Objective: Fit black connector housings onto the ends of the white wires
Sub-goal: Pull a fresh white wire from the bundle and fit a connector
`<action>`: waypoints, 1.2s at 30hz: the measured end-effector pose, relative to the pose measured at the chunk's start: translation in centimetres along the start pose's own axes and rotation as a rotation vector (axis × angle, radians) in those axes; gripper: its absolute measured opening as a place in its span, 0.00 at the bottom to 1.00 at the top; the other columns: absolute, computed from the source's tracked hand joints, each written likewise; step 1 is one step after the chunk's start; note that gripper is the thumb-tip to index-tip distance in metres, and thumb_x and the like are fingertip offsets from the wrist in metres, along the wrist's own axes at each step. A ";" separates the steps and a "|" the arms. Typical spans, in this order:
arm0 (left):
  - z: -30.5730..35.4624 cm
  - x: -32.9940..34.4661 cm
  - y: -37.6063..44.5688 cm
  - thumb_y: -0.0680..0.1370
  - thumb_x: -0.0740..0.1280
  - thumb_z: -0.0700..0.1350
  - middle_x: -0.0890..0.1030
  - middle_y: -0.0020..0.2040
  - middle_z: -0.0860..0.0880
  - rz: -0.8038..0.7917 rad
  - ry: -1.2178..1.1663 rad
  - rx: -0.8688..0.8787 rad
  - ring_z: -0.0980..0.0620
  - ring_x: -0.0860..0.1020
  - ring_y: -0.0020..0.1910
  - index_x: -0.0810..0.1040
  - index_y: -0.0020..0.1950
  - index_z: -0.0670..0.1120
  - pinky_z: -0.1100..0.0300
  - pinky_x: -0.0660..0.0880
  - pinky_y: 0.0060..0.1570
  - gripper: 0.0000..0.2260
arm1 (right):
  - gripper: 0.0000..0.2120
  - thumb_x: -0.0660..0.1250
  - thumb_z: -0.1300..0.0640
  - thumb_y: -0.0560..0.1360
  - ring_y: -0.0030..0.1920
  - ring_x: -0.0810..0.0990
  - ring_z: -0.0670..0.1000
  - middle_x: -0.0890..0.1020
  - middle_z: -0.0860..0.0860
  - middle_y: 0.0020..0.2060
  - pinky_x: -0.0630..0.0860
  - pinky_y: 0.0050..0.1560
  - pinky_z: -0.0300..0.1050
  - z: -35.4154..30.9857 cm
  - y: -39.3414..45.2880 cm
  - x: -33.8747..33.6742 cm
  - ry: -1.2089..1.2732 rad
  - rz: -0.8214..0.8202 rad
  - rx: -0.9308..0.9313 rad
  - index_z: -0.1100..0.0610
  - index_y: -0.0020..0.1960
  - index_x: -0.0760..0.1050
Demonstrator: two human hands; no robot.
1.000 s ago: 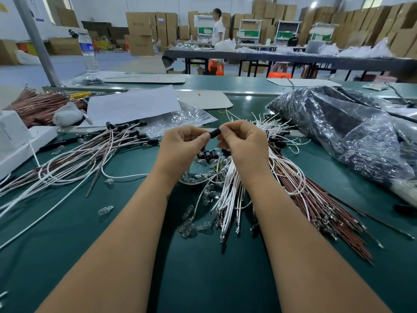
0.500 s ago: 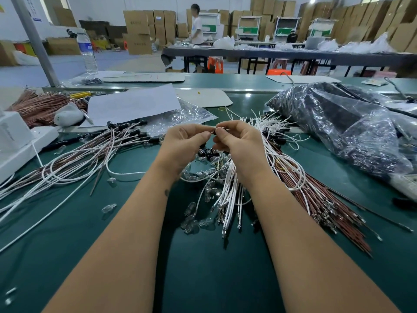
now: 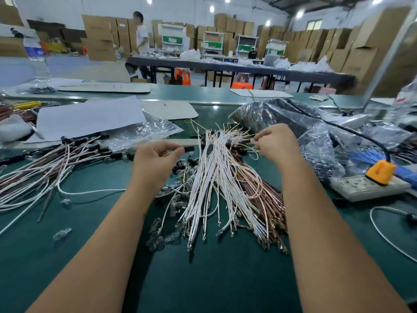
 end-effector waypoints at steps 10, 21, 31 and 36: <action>-1.2 0.1 -0.1 0.75 0.72 0.45 0.77 0.28 0.52 -0.010 0.127 -0.026 0.59 0.67 0.24 0.82 0.38 0.55 0.61 0.68 0.33 0.07 | 0.08 0.71 0.60 0.72 0.35 0.72 0.50 0.83 0.63 0.43 0.77 0.39 0.48 3.4 -1.9 3.6 -0.102 -0.188 0.071 0.64 0.47 0.83; -1.3 0.2 -0.3 0.76 0.71 0.45 0.69 0.20 0.57 -0.035 0.113 -0.036 0.58 0.62 0.19 0.82 0.40 0.52 0.69 0.62 0.22 0.05 | 0.05 0.63 0.56 0.78 0.36 0.81 0.52 0.83 0.52 0.36 0.80 0.43 0.54 3.6 -2.1 1.7 0.144 -0.048 0.015 0.53 0.45 0.77; -1.1 0.1 -0.5 0.76 0.71 0.45 0.68 0.20 0.57 -0.025 0.136 -0.024 0.58 0.63 0.20 0.83 0.41 0.51 0.69 0.63 0.24 0.05 | 0.15 0.58 0.64 0.76 0.40 0.74 0.54 0.83 0.56 0.48 0.70 0.41 0.47 2.2 -1.7 1.2 0.174 -0.042 0.109 0.61 0.52 0.82; -1.0 0.0 -0.5 0.76 0.71 0.45 0.68 0.20 0.57 -0.025 0.128 -0.034 0.58 0.62 0.20 0.83 0.41 0.51 0.65 0.63 0.26 0.04 | 0.11 0.64 0.67 0.76 0.38 0.78 0.49 0.85 0.53 0.48 0.73 0.37 0.40 0.9 -2.1 -1.0 -0.013 0.144 -0.116 0.59 0.51 0.84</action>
Point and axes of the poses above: each hand's wrist, its own y-axis towards the middle knuckle, its own x-axis out of the palm, z = x × y, the point moved 7 cm from there along y, towards the middle knuckle
